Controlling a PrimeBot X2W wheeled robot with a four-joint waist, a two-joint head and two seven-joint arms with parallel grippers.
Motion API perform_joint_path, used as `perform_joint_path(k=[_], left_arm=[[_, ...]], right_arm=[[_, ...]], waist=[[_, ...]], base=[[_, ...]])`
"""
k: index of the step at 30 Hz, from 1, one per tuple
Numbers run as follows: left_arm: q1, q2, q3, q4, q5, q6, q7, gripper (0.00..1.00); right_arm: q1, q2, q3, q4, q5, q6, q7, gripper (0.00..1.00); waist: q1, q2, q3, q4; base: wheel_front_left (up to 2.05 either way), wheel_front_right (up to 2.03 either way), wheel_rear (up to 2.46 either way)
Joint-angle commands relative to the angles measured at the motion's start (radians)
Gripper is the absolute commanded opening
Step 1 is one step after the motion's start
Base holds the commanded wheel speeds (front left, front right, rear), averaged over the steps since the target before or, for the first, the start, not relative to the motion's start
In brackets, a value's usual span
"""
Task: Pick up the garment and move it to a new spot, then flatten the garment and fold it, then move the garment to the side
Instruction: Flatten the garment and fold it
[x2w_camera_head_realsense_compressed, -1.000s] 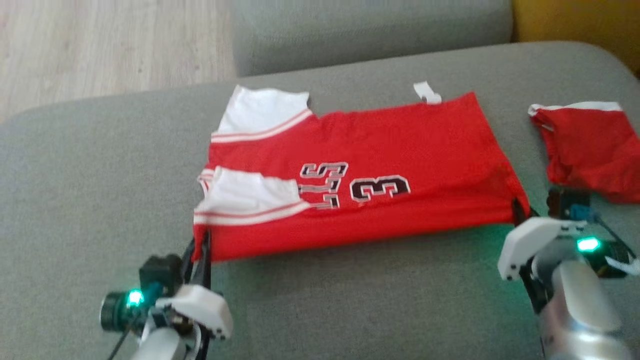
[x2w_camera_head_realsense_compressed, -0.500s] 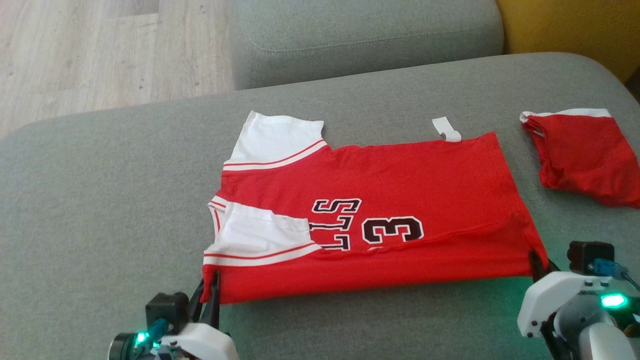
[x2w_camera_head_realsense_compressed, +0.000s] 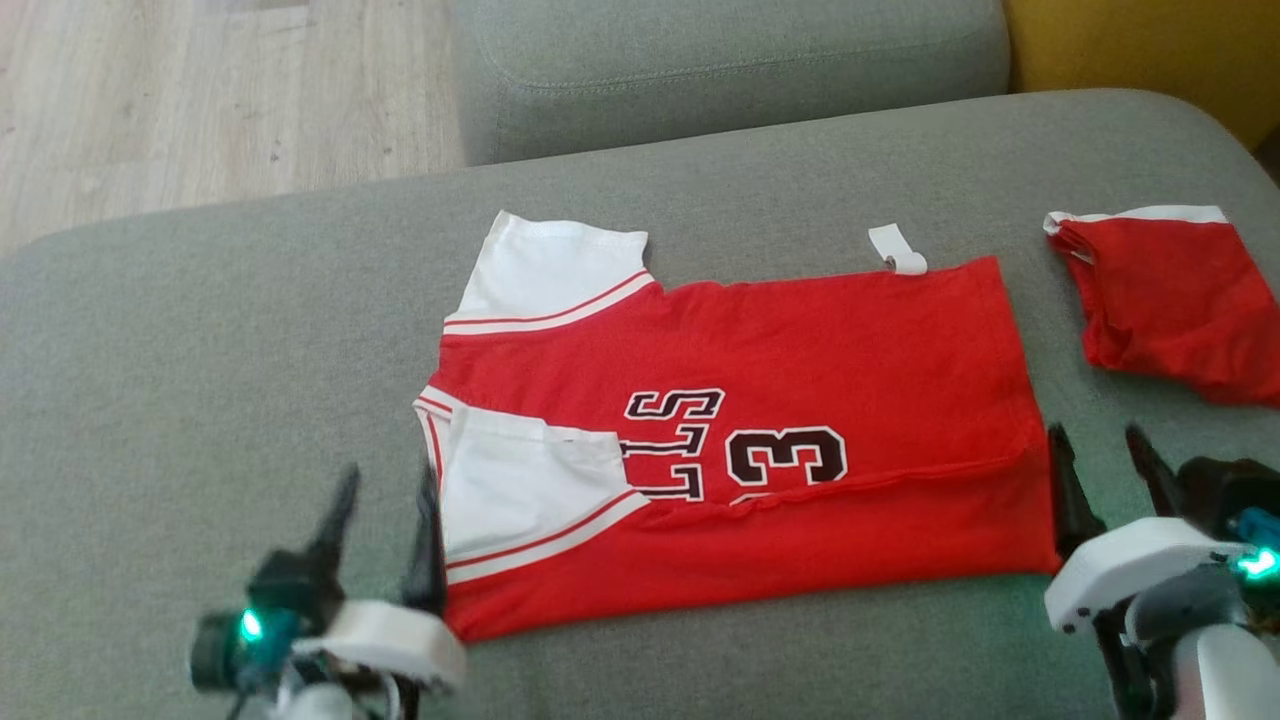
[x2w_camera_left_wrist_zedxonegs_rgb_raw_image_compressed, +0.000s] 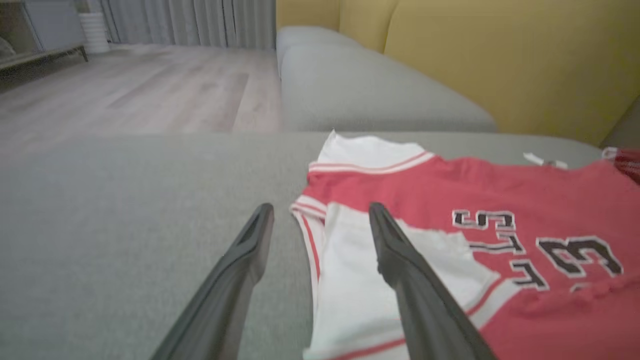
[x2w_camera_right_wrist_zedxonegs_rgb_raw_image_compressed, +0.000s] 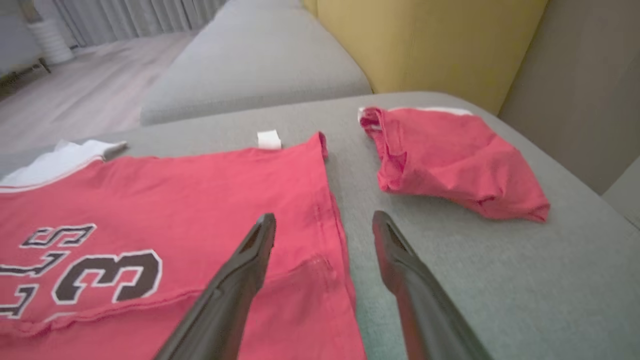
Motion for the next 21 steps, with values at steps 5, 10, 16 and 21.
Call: perform_joint_path(k=[5, 10, 16, 21], left_arm=[[-0.115, 0.002, 0.098, -0.102, 0.011, -0.006, -0.121, 1.0], [-0.223, 0.029, 0.095, -0.108, 0.044, -0.059, -0.124, 1.0], [-0.48, 0.103, 0.041, 0.014, 0.034, -0.2, 0.105, 1.0], [-0.714, 0.153, 0.016, 0.199, 0.021, -0.294, 0.295, 1.0]], right_arm=[[-0.078, -0.008, 0.044, -0.067, 0.101, -0.001, -0.166, 1.0], [-0.113, -0.008, 0.069, -0.086, 0.119, -0.001, -0.245, 1.0], [-0.198, -0.008, 0.079, -0.11, 0.114, -0.001, -0.254, 1.0], [-0.283, -0.008, 0.103, -0.126, 0.107, -0.001, -0.258, 1.0]], waist=[[0.0, 0.0, 0.033, -0.001], [0.0, 0.0, 0.091, -0.012], [0.0, 0.0, 0.196, -0.05], [0.0, 0.0, 0.284, -0.101]], base=[[0.0, 0.0, 0.0], [0.0, 0.0, 0.0], [0.0, 0.0, 0.0], [0.0, 0.0, 0.0]])
